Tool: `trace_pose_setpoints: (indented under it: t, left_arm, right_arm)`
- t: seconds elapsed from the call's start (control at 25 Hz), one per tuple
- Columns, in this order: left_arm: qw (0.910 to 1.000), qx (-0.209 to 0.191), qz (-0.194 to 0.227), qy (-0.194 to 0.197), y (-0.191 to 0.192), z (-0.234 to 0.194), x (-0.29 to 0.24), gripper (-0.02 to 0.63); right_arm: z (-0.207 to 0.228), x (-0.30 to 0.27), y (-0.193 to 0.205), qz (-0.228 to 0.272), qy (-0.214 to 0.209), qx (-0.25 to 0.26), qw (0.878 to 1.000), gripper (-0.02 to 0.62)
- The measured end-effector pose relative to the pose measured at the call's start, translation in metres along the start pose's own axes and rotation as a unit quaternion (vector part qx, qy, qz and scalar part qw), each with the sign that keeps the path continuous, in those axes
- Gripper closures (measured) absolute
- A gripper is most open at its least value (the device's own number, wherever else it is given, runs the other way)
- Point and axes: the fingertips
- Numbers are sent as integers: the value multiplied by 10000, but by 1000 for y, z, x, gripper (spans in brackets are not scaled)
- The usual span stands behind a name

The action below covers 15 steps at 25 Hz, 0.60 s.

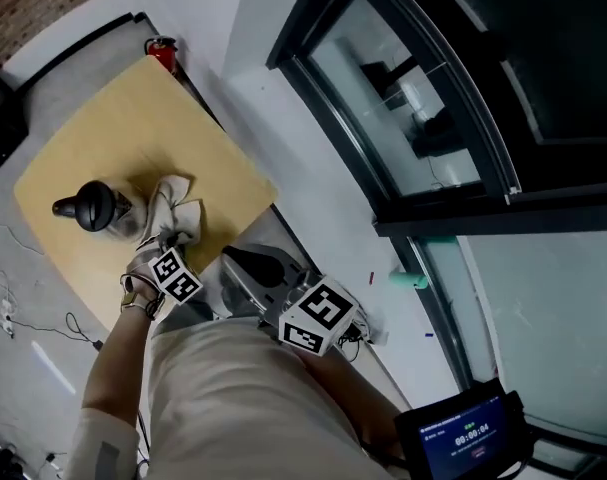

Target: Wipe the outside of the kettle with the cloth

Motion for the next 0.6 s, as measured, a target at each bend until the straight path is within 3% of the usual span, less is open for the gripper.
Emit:
trace_pose_setpoints:
  t: [0.12,0.2,0.28,0.36,0.48,0.6]
  left_arm:
    - [9991,361,214,-3,-8,-1,23,538]
    - [9941,920,506,-261,-6,-12,50,540]
    - [9834,1597,721,-476,8,-17,71,541]
    - [9663,2352,851,-608,29,-15,81,545]
    - [9334,3376,796,-921,68,-12,91,545]
    - [8844,4302,1201,-1353,93,-21,130,545]
  right_arm:
    - [10,-7,-18,-37,-102,-76,9999,584]
    - [15,-23,-24,-151,-250,-167,9994,584]
    - [18,-42,-22,-282,-436,-304,9982,584]
    - [21,-60,-17,-462,-682,-368,9959,584]
    - [21,-86,-9,-782,-1048,-350,9908,584]
    - [15,-109,-4,-1024,-1403,-293,9844,584]
Point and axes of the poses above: the fingertips, and each gripper's own axes: x backward along the fingers, z to its right, y out of its underside, and after that the axes turned 10 degrees about -x, right-handed
